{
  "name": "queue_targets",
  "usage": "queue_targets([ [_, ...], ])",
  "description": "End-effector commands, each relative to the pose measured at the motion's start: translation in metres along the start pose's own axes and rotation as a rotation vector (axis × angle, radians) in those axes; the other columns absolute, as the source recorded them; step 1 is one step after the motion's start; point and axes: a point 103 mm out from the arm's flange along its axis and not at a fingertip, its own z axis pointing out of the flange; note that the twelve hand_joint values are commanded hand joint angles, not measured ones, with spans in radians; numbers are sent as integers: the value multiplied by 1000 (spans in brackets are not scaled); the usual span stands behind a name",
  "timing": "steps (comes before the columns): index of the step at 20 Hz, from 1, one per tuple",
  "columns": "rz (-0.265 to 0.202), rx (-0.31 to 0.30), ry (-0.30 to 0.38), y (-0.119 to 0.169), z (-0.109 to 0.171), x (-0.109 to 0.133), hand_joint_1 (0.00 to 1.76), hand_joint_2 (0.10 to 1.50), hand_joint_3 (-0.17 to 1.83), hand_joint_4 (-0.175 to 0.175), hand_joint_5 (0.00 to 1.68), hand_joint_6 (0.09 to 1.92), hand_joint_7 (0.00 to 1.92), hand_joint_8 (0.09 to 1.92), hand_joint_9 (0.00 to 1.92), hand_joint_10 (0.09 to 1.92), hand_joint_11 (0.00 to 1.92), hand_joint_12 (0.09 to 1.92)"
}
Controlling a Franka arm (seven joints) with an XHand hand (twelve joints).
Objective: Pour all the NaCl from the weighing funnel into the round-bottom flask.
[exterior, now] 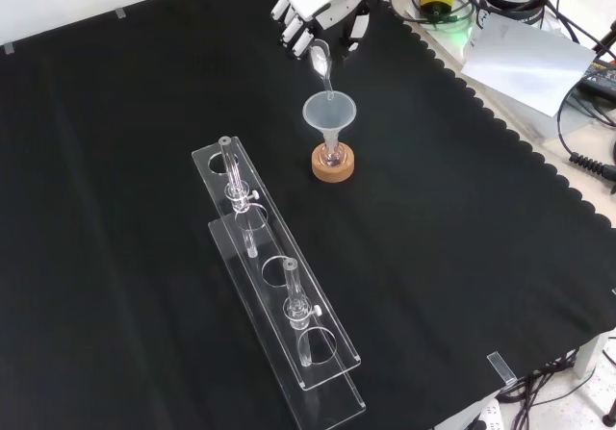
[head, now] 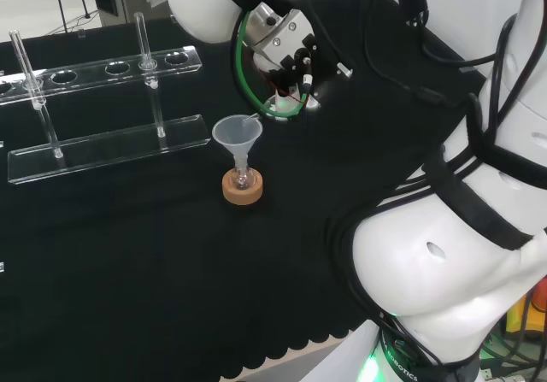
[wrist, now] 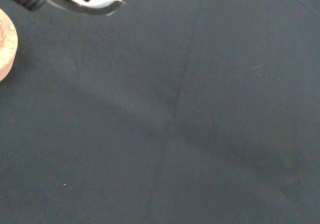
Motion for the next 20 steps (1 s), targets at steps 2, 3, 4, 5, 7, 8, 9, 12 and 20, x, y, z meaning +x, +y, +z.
queue_targets([
  [2, 1, -5, -24, 1, -4, 0, 1059, 695, 790, 175, 1060, 1103, 767, 623, 1116, 437, 784, 1102],
  [3, 2, -6, -31, 1, -5, 1, 1059, 696, 790, 175, 1060, 1102, 767, 623, 1116, 436, 785, 1101],
  [4, 2, -6, -33, 1, -5, 0, 1059, 696, 790, 175, 1060, 1102, 767, 623, 1116, 436, 786, 1101],
  [5, 3, -5, -35, 1, -5, 0, 1059, 696, 790, 175, 1060, 1102, 767, 623, 1117, 436, 786, 1101],
  [7, 5, -1, -42, 1, -4, -1, 1059, 696, 789, 175, 1060, 1101, 767, 622, 1118, 435, 787, 1100],
  [8, 6, 1, -46, 1, -4, -2, 1059, 696, 789, 175, 1060, 1101, 767, 622, 1118, 434, 788, 1099],
  [9, 6, 1, -49, 2, -3, -2, 1059, 696, 789, 175, 1060, 1101, 767, 622, 1119, 434, 788, 1099],
  [12, 6, 7, -58, 2, -2, -4, 1059, 696, 788, 175, 1061, 1100, 766, 622, 1120, 433, 790, 1098],
  [20, 4, 0, -84, 1, -5, -4, 1059, 696, 786, 175, 1062, 1097, 764, 620, 1121, 428, 782, 1092],
])
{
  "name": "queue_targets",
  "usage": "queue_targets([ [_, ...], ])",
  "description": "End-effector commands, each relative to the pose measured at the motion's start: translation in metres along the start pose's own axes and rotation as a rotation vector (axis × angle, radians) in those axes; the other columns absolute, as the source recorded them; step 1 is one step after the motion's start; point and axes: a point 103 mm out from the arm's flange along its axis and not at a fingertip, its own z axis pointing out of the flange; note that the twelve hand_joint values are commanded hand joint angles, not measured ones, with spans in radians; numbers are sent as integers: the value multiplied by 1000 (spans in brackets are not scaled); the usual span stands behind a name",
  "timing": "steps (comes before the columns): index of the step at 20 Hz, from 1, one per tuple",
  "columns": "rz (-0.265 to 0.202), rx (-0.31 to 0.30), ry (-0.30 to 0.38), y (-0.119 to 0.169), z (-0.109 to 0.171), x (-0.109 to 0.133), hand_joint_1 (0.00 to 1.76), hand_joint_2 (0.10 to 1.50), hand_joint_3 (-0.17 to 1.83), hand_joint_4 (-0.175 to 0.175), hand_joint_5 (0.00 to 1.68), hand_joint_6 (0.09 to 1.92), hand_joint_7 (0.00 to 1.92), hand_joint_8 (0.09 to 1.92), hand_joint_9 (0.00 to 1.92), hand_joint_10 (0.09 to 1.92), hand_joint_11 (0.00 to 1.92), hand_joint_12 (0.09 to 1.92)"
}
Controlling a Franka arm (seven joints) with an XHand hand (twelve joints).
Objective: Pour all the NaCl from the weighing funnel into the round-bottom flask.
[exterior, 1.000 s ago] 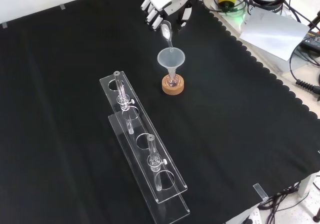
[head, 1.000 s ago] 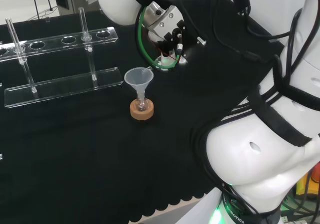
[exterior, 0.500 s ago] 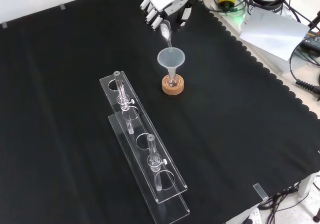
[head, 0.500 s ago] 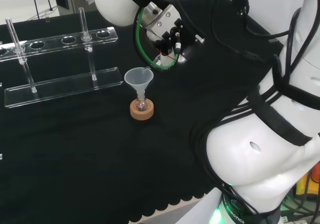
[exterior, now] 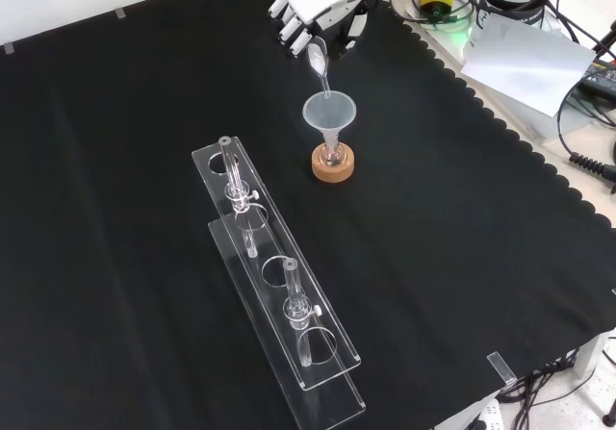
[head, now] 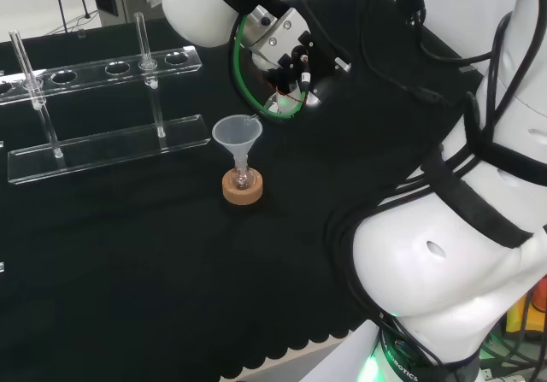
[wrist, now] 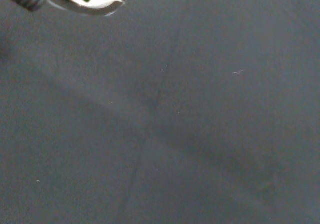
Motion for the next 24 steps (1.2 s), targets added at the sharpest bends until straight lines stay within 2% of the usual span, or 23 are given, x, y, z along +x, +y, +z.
queue_targets([
  [1, 1, -4, -16, 0, -2, 0, 1059, 696, 785, 175, 1062, 1097, 763, 620, 1121, 428, 782, 1092],
  [24, 3, -1, -104, -1, -10, 0, 1060, 698, 780, 175, 1064, 1090, 754, 618, 1120, 417, 774, 1092],
])
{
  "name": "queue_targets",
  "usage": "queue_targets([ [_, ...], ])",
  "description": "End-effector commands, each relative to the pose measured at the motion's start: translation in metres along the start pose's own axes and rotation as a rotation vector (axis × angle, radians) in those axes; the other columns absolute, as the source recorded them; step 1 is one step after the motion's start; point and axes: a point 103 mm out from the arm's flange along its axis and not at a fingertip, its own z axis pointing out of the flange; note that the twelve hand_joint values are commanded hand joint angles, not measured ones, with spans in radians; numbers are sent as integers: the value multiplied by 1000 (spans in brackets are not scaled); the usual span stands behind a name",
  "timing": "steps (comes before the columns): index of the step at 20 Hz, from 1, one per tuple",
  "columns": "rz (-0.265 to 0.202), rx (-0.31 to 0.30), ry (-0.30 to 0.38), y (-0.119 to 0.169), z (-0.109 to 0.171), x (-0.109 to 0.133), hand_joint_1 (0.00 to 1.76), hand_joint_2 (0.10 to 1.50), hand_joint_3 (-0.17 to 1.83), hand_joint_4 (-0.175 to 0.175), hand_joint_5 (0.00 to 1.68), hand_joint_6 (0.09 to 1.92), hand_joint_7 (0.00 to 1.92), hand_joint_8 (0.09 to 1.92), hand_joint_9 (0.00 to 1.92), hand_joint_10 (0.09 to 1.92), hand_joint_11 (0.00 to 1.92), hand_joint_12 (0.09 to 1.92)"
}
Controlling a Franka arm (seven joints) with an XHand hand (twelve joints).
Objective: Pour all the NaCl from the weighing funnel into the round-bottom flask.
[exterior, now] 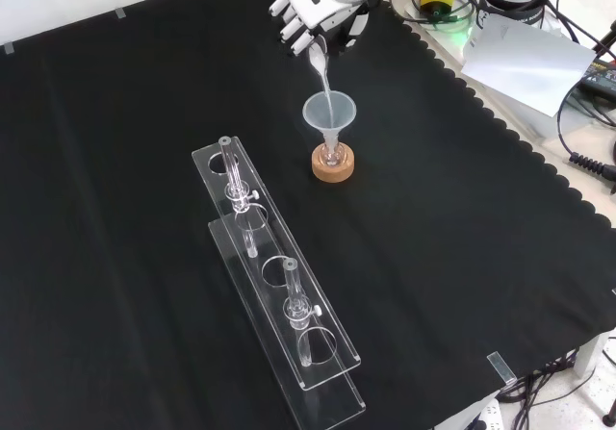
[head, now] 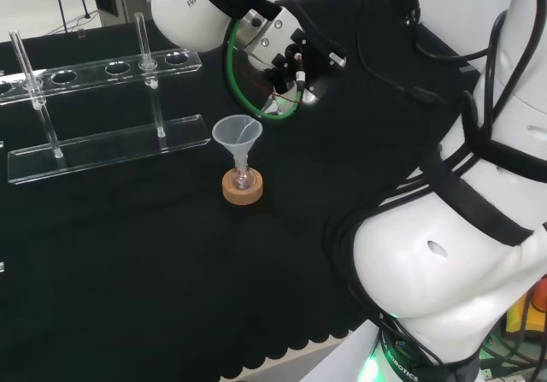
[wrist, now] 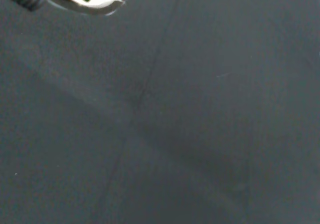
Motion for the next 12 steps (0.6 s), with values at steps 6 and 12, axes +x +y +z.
queue_targets([
  [6, -6, -9, -30, 0, -5, 3, 1060, 698, 779, 175, 1064, 1090, 754, 619, 1119, 415, 772, 1092],
  [12, -11, -16, -41, 3, -4, 4, 1060, 699, 778, 175, 1064, 1089, 750, 618, 1118, 413, 770, 1093],
])
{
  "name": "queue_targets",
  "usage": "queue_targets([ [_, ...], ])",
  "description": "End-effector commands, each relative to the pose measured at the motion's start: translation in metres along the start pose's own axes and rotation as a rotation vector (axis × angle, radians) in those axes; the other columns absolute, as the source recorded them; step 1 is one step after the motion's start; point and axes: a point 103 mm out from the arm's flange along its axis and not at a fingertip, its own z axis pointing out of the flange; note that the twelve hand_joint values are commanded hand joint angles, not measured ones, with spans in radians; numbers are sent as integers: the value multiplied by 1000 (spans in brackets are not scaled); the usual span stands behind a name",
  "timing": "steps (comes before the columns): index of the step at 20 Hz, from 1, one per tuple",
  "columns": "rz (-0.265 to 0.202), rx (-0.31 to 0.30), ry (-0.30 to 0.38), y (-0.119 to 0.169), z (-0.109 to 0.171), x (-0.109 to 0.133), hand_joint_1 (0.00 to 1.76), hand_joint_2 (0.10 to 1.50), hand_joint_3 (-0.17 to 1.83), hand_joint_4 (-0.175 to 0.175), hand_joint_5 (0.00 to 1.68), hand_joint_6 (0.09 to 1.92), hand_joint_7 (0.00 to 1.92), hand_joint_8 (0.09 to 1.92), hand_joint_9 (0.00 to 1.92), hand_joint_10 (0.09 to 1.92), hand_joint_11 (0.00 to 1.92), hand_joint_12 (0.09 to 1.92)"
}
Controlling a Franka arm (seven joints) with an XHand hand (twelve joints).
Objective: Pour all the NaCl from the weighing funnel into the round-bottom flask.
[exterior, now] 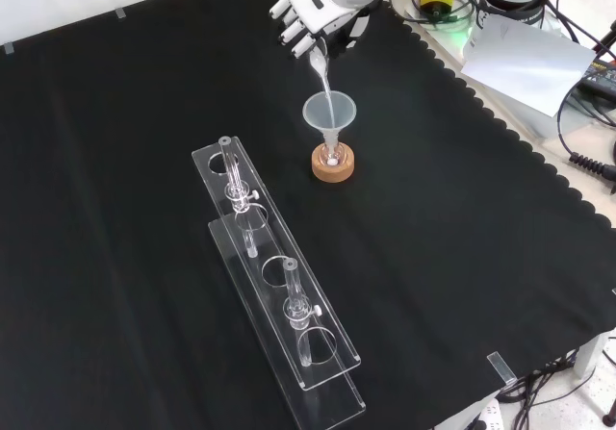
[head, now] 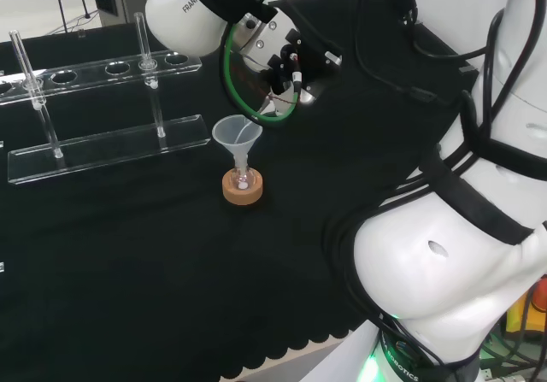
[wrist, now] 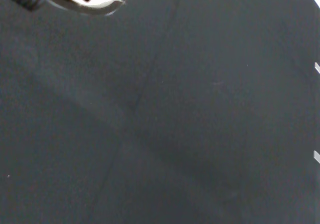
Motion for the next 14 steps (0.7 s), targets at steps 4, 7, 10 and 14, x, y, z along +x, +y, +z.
queue_targets([
  [4, 3, 3, -18, 0, -4, 6, 1060, 699, 777, 175, 1064, 1088, 748, 617, 1117, 411, 769, 1093],
  [7, 1, 3, -9, 1, -2, 4, 1060, 699, 777, 175, 1065, 1088, 747, 617, 1116, 410, 769, 1094],
  [10, 1, 6, -8, 3, 1, 1, 1060, 699, 777, 175, 1065, 1088, 746, 618, 1115, 409, 768, 1094],
  [14, 6, 6, -28, 3, -3, 3, 1060, 699, 776, 175, 1065, 1088, 746, 618, 1115, 409, 769, 1095],
])
